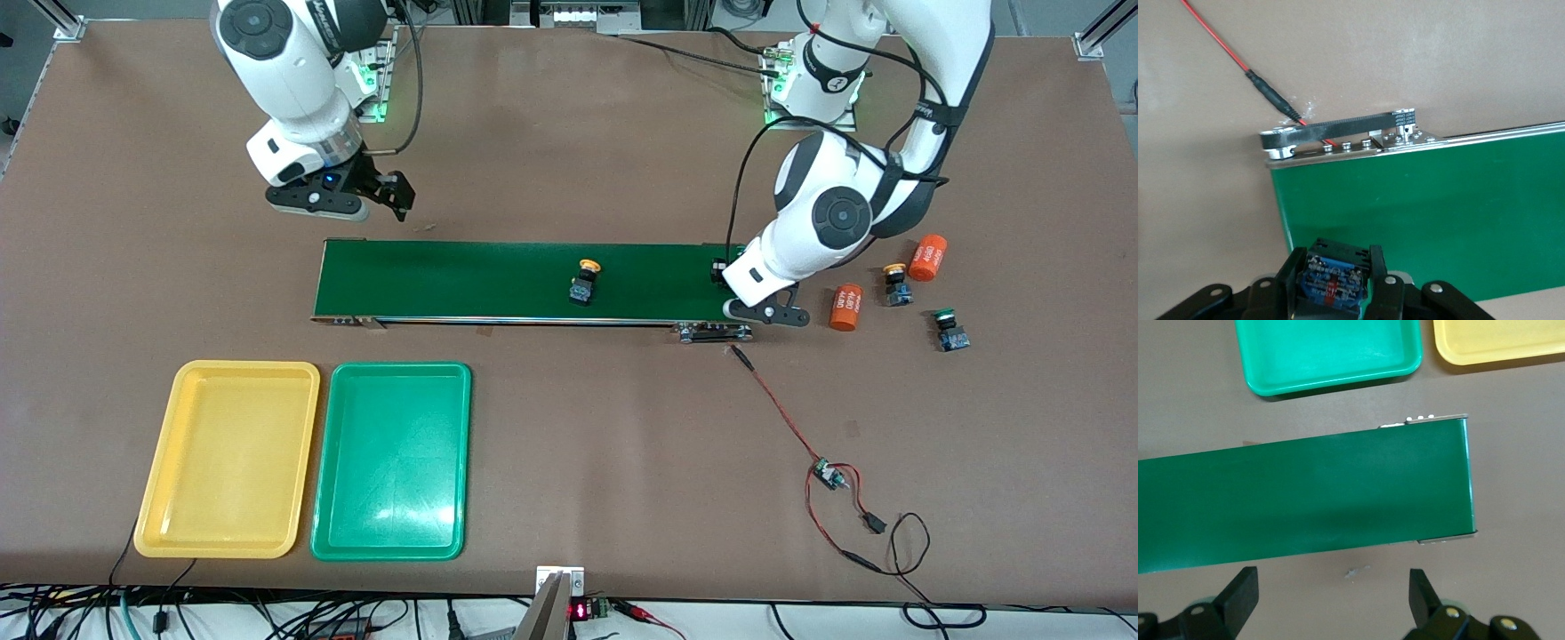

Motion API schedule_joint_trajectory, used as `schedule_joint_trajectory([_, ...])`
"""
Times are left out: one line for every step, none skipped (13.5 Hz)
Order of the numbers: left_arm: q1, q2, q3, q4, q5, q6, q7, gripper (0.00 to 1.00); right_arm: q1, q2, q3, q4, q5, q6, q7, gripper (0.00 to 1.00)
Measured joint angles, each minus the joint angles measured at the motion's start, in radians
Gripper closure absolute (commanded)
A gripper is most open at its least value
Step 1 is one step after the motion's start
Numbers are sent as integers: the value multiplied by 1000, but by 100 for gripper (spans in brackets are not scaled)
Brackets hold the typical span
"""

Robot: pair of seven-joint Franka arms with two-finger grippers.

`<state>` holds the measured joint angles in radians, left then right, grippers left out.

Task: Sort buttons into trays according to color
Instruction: 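Place the button on the belt while the right gripper reaches the belt, then grasp the belt button with the right gripper while the left grasps a battery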

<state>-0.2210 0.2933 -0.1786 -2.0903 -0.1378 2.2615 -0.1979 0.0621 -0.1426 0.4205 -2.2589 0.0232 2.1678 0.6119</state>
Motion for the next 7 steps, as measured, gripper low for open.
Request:
schedule_joint_trajectory([-6,13,0,-1,0,11,-1,100,2,25,7,16,-5,10,19,0])
schedule_joint_trajectory([-11,25,0,-1,0,21,-3,100,6,53,11,36,-7,19,35,0])
schedule_joint_trajectory([-16,36,0,-1,0,28,-5,100,12,86,14,60,-13,28,50,0])
schedule_joint_trajectory([-20,45,0,-1,0,37,-6,99,20,121,15,85,-28,37,64,0])
schedule_joint_trajectory([-23,52,0,-1,0,48,-6,99,29,158,16,109,-46,48,88,0])
schedule_joint_trajectory([-24,61,0,-1,0,56,-6,99,39,196,16,130,-68,59,114,0])
schedule_joint_trajectory([-25,69,0,-1,0,64,-6,95,50,231,17,150,-90,65,140,0])
